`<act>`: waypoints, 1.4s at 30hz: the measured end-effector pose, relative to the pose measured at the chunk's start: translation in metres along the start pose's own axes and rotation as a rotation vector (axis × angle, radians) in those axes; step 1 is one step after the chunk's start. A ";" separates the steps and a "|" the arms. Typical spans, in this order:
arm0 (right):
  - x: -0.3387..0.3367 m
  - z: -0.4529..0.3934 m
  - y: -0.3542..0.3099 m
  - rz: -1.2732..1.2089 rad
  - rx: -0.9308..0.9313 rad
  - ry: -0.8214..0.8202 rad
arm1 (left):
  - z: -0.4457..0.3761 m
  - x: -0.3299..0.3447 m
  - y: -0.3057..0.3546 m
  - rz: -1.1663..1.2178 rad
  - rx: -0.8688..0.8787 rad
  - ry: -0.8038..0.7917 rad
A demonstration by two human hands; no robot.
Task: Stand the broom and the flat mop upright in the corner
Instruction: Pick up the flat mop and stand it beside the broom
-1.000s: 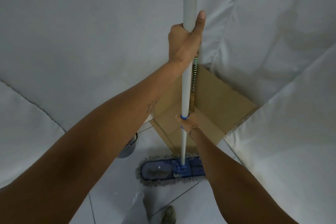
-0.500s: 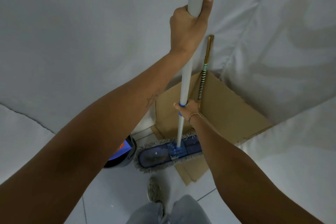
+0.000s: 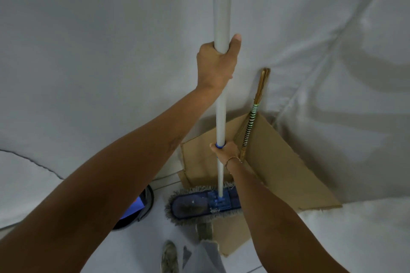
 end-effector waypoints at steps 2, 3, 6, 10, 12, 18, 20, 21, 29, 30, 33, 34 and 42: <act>-0.005 -0.020 0.002 0.012 -0.016 -0.028 | -0.016 0.011 -0.012 -0.007 -0.025 0.026; -0.007 -0.026 0.004 0.017 -0.020 -0.031 | -0.020 0.013 -0.016 -0.013 -0.032 0.031; -0.010 -0.050 0.009 0.023 -0.031 -0.048 | -0.036 0.019 -0.033 -0.030 -0.046 0.059; 0.002 -0.079 0.016 -0.005 -0.035 -0.095 | -0.050 0.021 -0.058 -0.058 -0.076 0.112; 0.010 -0.090 0.021 -0.037 -0.018 -0.112 | -0.056 0.022 -0.070 -0.079 -0.079 0.135; 0.017 -0.113 0.014 -0.032 -0.061 -0.165 | -0.077 0.019 -0.083 -0.117 -0.062 0.202; 0.018 -0.121 0.009 -0.022 -0.076 -0.162 | -0.087 0.015 -0.086 -0.117 -0.067 0.238; 0.018 -0.123 0.007 -0.019 -0.087 -0.161 | -0.091 0.014 -0.087 -0.116 -0.068 0.252; 0.024 -0.136 0.005 -0.023 -0.045 -0.193 | -0.112 0.012 -0.108 -0.124 -0.130 0.166; 0.024 -0.136 0.005 -0.029 -0.042 -0.201 | -0.113 0.012 -0.109 -0.125 -0.138 0.163; 0.025 -0.137 0.004 -0.043 -0.025 -0.225 | -0.115 0.012 -0.112 -0.127 -0.169 0.146; 0.025 -0.137 0.005 -0.043 -0.021 -0.227 | -0.115 0.013 -0.113 -0.128 -0.180 0.141; 0.029 -0.138 0.012 -0.046 0.008 -0.243 | -0.115 0.013 -0.118 -0.094 -0.218 0.089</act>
Point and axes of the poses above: each hand's wrist, its own z-axis away from the middle knuckle, its own x-axis out of the palm, y = z × x, the point moved 9 cm from there along -z, towards the middle knuckle, and after that the axes turned 9 degrees about z, right-handed, at the moved point
